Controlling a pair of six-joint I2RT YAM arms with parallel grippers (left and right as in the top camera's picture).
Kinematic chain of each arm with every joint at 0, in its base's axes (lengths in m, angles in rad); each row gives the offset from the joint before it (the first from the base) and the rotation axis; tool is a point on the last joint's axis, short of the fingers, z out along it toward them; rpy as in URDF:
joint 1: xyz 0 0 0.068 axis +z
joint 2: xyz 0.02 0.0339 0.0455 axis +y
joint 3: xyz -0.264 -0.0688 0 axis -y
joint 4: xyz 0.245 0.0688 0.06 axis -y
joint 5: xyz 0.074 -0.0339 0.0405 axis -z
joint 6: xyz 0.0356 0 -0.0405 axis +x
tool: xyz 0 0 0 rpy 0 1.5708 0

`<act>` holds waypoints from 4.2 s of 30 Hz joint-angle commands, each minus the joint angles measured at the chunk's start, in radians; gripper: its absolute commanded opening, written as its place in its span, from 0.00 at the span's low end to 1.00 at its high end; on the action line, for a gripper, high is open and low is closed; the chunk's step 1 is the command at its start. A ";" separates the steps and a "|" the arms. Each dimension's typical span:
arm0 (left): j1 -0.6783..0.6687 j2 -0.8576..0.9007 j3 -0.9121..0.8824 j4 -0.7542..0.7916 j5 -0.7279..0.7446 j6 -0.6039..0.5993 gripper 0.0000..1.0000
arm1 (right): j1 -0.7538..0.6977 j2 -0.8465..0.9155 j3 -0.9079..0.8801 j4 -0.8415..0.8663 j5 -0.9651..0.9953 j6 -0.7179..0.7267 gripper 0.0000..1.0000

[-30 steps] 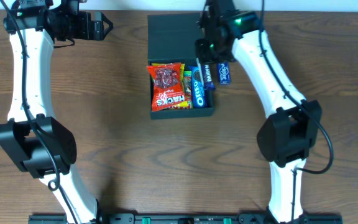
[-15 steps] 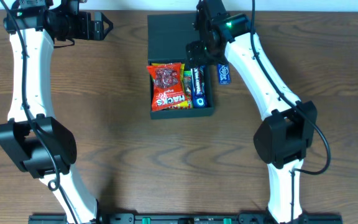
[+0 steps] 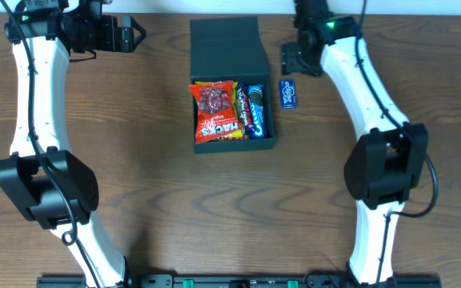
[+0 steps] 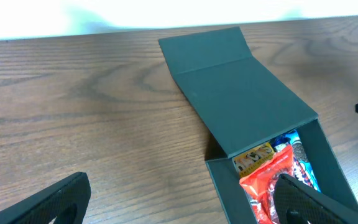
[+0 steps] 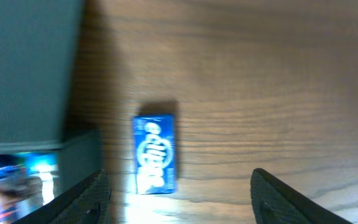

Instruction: Pack container

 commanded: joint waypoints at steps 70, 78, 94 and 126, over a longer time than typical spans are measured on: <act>-0.004 0.011 0.018 0.038 0.073 -0.041 0.06 | 0.066 0.036 0.220 -0.074 -0.149 -0.044 0.01; -0.045 0.226 0.017 0.181 0.082 -0.502 0.06 | -0.110 0.156 0.218 0.084 -0.384 -0.037 0.01; -0.160 0.449 0.018 0.416 0.101 -0.935 0.06 | -0.163 0.388 0.219 0.311 -0.752 0.024 0.01; -0.181 0.538 0.017 0.413 0.155 -0.953 0.06 | -0.093 0.417 0.219 0.308 -0.844 0.035 0.01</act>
